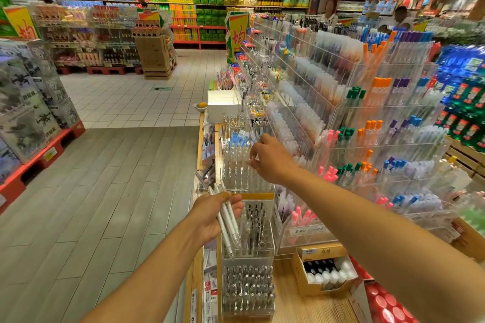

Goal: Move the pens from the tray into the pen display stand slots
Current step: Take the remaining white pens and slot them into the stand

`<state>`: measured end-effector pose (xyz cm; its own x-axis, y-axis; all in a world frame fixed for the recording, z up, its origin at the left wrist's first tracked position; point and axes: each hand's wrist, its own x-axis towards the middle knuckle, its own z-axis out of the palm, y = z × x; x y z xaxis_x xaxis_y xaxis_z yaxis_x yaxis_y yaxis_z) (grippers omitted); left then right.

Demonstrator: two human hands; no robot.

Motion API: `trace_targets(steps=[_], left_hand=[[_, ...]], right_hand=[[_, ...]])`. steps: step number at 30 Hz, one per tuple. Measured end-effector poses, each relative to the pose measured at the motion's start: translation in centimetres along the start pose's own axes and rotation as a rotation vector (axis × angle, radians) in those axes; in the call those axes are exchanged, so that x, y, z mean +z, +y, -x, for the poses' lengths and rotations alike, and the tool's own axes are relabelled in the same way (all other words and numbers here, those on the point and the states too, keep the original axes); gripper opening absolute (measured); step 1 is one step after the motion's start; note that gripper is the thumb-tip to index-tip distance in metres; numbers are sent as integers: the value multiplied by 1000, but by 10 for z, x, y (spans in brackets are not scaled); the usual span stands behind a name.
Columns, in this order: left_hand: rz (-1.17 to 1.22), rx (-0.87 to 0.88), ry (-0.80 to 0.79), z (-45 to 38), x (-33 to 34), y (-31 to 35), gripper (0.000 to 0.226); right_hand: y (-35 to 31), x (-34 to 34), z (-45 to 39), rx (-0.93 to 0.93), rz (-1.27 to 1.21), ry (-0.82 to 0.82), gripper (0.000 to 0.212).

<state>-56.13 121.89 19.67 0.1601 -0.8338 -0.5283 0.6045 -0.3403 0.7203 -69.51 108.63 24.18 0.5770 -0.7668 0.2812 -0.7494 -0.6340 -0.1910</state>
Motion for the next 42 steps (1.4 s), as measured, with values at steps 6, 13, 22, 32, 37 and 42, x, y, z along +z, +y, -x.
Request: trace_targets(steps=[6, 13, 22, 32, 37, 42], left_hand=[[-31, -1, -75, -2, -3, 2, 24], [-21, 43, -147, 0, 4, 3, 26], [-62, 108, -186, 6, 7, 1, 28], [106, 78, -50, 2, 6, 2, 14], [98, 66, 130, -7, -5, 4, 14], [85, 50, 157, -10, -7, 5, 15]], right_hand=[[-2, -5, 12, 3, -81, 51, 32], [-28, -5, 26, -8, -368, -238, 21], [-31, -6, 33, 270, -875, -373, 22], [-27, -22, 31, 262, -838, -248, 12], [-20, -41, 22, 106, -606, 4, 10], [-11, -39, 12, -1, -432, -36, 5]])
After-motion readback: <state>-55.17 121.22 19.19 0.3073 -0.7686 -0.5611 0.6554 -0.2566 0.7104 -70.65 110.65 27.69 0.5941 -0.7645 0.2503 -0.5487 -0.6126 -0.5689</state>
